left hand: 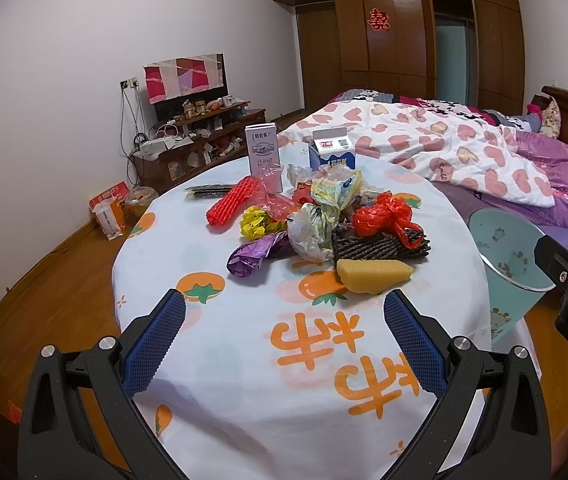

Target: Collect trash

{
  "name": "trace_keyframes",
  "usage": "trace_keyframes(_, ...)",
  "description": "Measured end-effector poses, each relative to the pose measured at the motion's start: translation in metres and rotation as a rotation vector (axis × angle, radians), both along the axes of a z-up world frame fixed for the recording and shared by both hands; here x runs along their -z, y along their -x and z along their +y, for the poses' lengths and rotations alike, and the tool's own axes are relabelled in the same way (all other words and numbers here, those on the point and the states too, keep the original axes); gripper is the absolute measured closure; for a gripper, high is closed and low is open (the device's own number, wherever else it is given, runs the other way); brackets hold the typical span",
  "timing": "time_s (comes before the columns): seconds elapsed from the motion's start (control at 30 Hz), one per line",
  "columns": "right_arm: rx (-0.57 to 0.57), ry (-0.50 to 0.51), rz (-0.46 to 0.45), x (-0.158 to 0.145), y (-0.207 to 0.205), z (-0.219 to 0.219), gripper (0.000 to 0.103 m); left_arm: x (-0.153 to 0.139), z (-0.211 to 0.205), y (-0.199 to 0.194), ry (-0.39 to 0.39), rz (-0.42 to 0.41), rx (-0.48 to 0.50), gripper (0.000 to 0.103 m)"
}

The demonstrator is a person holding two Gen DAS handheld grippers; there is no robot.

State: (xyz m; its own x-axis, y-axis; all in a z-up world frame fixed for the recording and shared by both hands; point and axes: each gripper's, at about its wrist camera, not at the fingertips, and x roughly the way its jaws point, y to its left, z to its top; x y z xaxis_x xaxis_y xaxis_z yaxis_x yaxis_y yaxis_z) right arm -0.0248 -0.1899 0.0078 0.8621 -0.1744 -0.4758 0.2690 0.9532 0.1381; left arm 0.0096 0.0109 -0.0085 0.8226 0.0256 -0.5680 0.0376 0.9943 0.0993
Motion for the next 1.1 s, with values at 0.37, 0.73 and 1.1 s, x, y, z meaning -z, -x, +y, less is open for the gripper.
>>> trace_keyframes(0.37,-0.001,0.002,-0.001,0.0,0.0,0.0,0.004,0.002,-0.001,0.0,0.002,0.002,-0.002,0.006)
trace_keyframes(0.73,-0.004,0.0,0.002,0.0,0.0,0.001,0.004,0.004,-0.002,0.0,0.003,0.007,-0.001,0.006)
trace_keyframes(1.1,-0.005,0.011,0.014,0.01,-0.006,0.0,0.004,0.02,0.002,-0.008,0.014,0.037,-0.011,0.006)
